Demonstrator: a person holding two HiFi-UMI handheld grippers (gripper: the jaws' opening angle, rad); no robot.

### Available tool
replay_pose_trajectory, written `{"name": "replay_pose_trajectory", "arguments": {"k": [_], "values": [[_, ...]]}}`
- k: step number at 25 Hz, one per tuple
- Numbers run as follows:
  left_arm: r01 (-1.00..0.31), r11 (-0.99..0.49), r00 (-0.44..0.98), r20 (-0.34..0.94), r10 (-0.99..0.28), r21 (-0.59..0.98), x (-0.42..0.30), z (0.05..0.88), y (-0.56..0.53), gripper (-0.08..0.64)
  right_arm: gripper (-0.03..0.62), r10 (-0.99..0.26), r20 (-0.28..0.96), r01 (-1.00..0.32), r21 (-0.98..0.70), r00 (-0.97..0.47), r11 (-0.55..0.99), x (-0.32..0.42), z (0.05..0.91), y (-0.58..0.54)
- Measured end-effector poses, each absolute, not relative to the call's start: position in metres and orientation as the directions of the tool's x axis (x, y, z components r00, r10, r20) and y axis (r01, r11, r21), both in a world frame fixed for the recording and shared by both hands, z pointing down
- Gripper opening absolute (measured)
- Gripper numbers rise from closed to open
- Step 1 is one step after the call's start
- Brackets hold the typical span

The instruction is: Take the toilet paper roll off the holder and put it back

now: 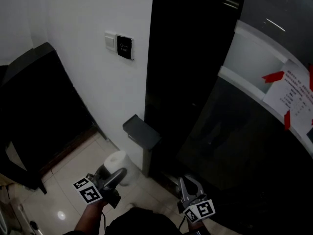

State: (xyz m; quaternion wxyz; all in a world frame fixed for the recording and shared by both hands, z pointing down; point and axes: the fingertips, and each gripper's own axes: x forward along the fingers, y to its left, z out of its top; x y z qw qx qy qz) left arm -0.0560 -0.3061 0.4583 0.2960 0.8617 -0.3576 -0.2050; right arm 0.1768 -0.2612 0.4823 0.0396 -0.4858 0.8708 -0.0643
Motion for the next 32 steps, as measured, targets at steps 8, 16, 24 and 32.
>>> {"name": "replay_pose_trajectory", "arguments": {"k": [8,16,24,32], "values": [[-0.665,-0.58,0.568,-0.185,-0.802,0.471,-0.091,0.426,-0.288,0.433,0.014,-0.866,-0.005,-0.857,-0.145,-0.5,0.495,0.18,0.478,-0.253],[-0.738,-0.603,0.596,-0.125,-0.793,0.302,-0.072,0.428,-0.276,0.43,0.014,-0.867,0.0,-0.858,-0.145,-0.498,0.493,0.178,0.479,-0.249],[-0.704,-0.637,0.632,-0.133,-0.764,0.313,-0.06,0.423,-0.271,0.431,0.014,-0.862,-0.004,-0.852,-0.149,-0.508,0.502,0.173,0.479,-0.249],[-0.695,-0.638,0.635,-0.134,-0.761,0.331,-0.062,0.422,-0.27,0.431,0.014,-0.864,-0.003,-0.854,-0.148,-0.504,0.498,0.176,0.478,-0.247]]}}
